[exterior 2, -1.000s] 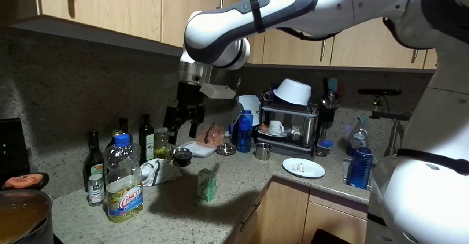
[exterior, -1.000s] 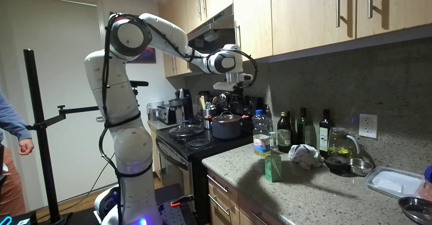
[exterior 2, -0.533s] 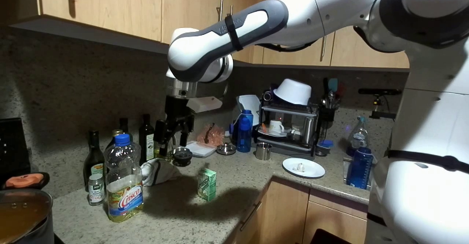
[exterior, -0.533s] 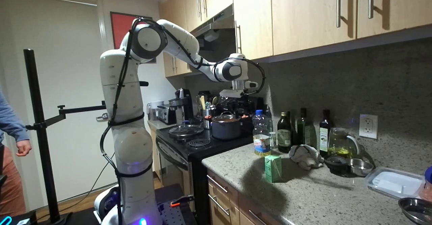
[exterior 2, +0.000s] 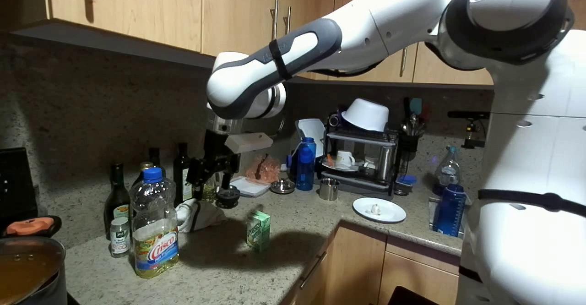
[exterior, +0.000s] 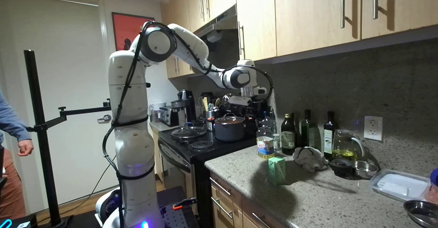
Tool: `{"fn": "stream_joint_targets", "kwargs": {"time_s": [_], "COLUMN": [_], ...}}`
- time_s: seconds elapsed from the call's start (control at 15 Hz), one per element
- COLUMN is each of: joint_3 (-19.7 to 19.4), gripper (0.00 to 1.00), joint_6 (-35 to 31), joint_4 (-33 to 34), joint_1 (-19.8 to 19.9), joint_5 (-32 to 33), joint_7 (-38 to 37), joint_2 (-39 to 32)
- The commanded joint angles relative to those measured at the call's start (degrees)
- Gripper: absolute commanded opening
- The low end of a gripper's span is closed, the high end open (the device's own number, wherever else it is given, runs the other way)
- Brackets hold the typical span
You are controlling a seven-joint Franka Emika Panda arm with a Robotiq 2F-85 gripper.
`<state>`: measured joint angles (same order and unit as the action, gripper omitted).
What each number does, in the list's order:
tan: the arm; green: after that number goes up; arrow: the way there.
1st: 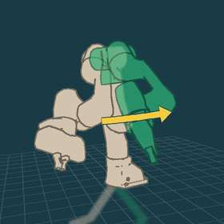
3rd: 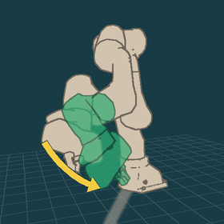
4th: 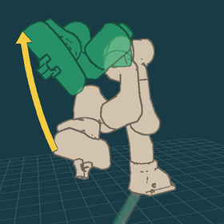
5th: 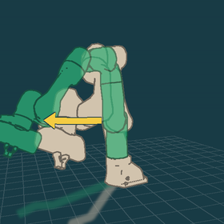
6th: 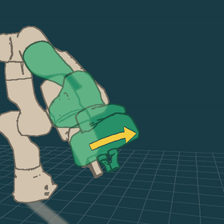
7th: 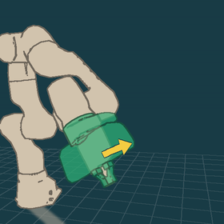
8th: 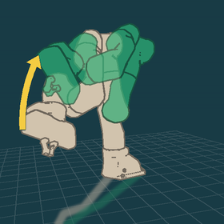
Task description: Put the towel on the green box
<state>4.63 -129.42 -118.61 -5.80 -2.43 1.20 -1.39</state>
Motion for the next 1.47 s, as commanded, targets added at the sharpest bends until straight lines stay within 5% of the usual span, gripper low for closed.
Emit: {"fn": "stream_joint_targets", "kwargs": {"time_s": [0.0,0.47,1.4], "joint_3": [-0.5,-2.4,-5.2], "gripper": [1.0,1.0,1.0], "joint_6": [-5.6,-16.7,-15.2], "joint_4": [5.3,12.1,13.3], "joint_1": [0.8,-0.6,0.2], "joint_5": [0.5,8.6,9.2], "joint_7": [-3.7,-7.6,-10.2], "joint_2": [-8.1,-15.6,-17.5]}}
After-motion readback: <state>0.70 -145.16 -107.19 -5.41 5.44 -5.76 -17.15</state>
